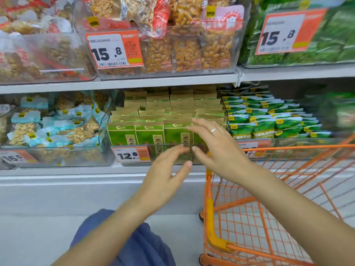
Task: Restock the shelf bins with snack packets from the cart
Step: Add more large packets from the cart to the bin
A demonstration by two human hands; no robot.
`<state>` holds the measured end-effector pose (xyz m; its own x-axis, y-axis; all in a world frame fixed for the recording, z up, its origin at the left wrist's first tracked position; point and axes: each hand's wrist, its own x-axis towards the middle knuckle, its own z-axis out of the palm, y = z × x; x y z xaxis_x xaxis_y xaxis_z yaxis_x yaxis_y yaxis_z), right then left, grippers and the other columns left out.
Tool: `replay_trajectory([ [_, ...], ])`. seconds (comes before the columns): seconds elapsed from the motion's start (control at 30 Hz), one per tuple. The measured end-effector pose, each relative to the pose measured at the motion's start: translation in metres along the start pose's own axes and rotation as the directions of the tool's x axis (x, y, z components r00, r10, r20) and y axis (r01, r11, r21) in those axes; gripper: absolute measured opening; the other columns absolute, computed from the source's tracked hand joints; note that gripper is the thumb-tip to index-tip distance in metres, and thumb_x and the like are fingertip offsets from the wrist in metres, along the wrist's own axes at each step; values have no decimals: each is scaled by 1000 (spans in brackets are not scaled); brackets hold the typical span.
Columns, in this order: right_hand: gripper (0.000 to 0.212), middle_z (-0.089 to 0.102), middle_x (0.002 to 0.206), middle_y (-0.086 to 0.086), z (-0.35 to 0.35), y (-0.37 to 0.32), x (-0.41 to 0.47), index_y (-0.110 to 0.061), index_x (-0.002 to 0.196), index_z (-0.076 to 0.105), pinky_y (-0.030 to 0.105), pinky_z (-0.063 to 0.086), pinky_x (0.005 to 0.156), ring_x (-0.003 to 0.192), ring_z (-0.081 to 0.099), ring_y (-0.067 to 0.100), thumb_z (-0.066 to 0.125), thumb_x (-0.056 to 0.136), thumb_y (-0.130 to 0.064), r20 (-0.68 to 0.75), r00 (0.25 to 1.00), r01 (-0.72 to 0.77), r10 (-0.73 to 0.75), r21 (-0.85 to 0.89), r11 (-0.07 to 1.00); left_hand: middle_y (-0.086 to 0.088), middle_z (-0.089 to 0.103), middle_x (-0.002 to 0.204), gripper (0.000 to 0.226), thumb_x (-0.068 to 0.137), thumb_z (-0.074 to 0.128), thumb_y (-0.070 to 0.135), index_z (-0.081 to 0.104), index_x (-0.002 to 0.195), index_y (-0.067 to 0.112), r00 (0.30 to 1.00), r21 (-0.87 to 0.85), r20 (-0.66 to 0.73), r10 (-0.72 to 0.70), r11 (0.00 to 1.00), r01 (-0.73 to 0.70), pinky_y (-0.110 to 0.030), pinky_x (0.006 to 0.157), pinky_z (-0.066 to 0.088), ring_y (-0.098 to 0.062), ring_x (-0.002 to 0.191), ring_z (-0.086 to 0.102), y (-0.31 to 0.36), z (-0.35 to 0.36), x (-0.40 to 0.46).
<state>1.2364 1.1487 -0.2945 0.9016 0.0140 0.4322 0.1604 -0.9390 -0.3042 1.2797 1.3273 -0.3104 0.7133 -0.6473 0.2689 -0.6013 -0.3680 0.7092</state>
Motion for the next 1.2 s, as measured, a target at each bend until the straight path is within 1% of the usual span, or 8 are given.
replay_trajectory([
  [0.1,44,38,147,-7,-27,12,-53,-29,136,47,34,37,107,132,40,14,52,95,-43,216,964,-175,154,81,981,15,13,157,72,94,42,52,11,154,28,896,-275,243,-371,860,431,-23,114,16,-3,145,13,17,57,-15],
  [0.3,46,60,101,-22,-77,47,-181,-38,124,56,21,47,86,91,58,-4,49,86,-63,668,645,-521,371,28,853,7,72,94,36,94,47,-2,58,111,28,829,-545,279,-485,631,552,-25,65,53,-10,81,68,37,105,-12],
  [0.43,54,65,79,-16,-111,69,-218,-30,112,67,15,44,67,68,58,-4,51,75,-66,538,669,-646,512,80,759,-1,68,104,28,88,54,6,62,100,30,852,-555,261,-453,652,516,-42,96,48,-26,104,63,40,131,-2],
  [0.7,37,66,89,-14,-142,96,-266,-30,112,65,29,48,73,85,66,12,45,93,-54,136,701,-641,700,-310,702,-6,56,127,40,99,45,16,45,140,16,909,-546,282,-306,728,414,-26,85,37,-19,113,51,80,214,30],
  [0.8,29,70,95,-5,-134,92,-286,-18,106,69,30,49,76,91,65,18,51,96,-38,-239,837,-543,492,-255,800,6,57,117,40,100,46,18,43,139,23,912,-555,350,-212,737,385,-18,75,40,-13,105,53,102,239,40],
  [0.93,23,69,80,0,-108,76,-309,-6,88,72,20,47,71,76,60,10,53,94,-18,-485,829,-388,278,-141,911,3,57,127,57,90,55,33,38,144,25,904,-597,407,-132,710,373,-15,85,40,-11,109,54,129,275,51],
  [1.07,27,65,68,-6,-75,79,-332,-13,85,71,28,49,54,60,60,10,50,92,-30,-295,797,-553,528,-2,833,2,40,148,60,100,49,27,20,153,24,894,-596,440,-86,716,362,-15,96,27,-12,132,39,155,310,64],
  [1.2,32,68,82,-4,-28,110,-348,-26,101,66,36,48,65,79,63,23,43,93,-47,117,509,-841,853,-143,521,11,34,148,56,103,42,25,20,154,19,884,-672,467,-3,648,357,3,80,34,2,126,35,165,329,65],
])
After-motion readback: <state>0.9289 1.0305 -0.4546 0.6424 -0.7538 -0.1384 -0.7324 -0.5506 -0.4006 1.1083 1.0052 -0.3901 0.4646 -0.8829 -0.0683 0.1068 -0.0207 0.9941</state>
